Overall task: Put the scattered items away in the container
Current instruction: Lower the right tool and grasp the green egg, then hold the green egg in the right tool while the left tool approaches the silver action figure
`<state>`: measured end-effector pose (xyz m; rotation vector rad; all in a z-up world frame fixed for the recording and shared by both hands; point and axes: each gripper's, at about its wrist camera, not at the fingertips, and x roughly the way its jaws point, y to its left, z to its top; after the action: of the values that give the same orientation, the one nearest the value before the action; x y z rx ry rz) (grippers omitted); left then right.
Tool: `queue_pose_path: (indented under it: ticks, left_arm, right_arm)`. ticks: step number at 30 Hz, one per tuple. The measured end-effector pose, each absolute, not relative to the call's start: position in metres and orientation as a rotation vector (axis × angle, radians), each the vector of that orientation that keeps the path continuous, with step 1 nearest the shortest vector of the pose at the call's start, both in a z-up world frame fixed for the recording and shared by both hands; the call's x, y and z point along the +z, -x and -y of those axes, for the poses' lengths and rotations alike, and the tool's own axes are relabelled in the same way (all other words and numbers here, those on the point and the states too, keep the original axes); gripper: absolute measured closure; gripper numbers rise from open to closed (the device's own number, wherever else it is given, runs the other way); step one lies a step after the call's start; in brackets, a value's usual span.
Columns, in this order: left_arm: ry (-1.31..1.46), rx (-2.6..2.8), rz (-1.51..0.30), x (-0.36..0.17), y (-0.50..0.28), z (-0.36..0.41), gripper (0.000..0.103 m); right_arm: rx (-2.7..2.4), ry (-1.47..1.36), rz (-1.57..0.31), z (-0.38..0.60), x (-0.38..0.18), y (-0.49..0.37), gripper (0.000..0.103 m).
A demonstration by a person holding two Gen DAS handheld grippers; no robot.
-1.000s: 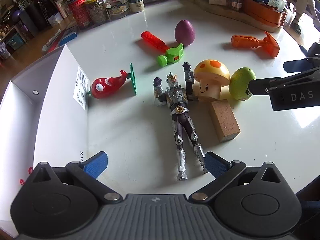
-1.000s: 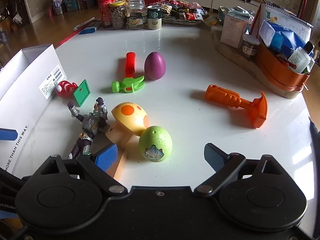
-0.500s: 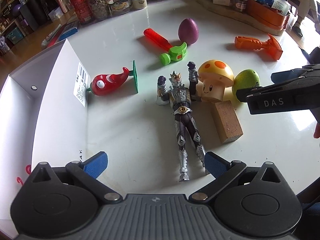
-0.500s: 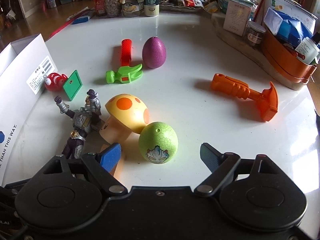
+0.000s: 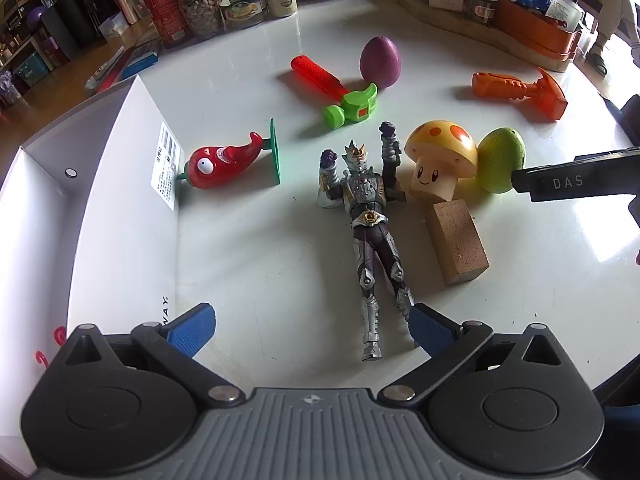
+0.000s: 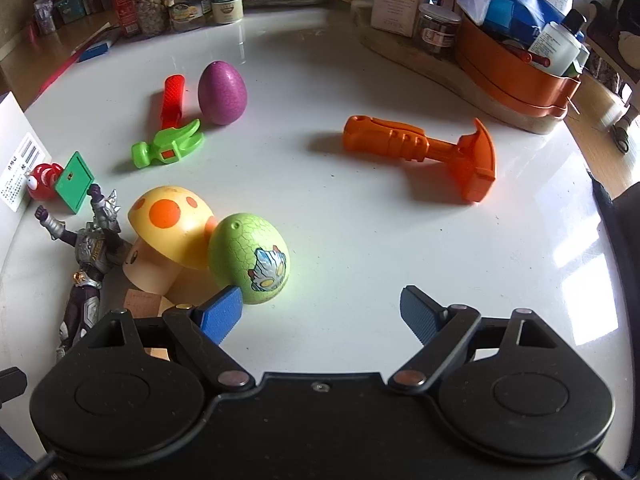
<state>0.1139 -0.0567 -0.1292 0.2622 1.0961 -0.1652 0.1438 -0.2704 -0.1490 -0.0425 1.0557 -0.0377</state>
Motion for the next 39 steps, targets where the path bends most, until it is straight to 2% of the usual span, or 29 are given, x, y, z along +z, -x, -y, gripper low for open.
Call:
queue_pose_path:
  ticks: [9,10,12,14,39]
  left_arm:
    - [-0.267,-0.169,-1.096,-0.129,-0.114,0.06,0.001]
    - [-0.269,-0.169,-1.097,-0.13,-0.114,0.06,0.001]
    - [-0.268,-0.171,-1.1,-0.131,-0.114,0.06,0.001]
    - [-0.271,-0.173,-1.104,-0.132,-0.114,0.06,0.001]
    - [-0.282,-0.165,-1.117,-0.139,-0.116,0.062,0.001]
  right_arm:
    - [0.075,0.075,-0.979,0.25,-0.139,-0.154,0.021]
    - [0.082,0.076,-0.986,0.248,-0.141,-0.157,0.024]
    - [0.094,0.08,-1.002,0.245,-0.146,-0.161,0.046]
    - [0.101,0.082,-1.018,0.243,-0.152,-0.164,0.054]
    - [0.054,0.046,-1.053,0.269,-0.143,-0.133,0.054]
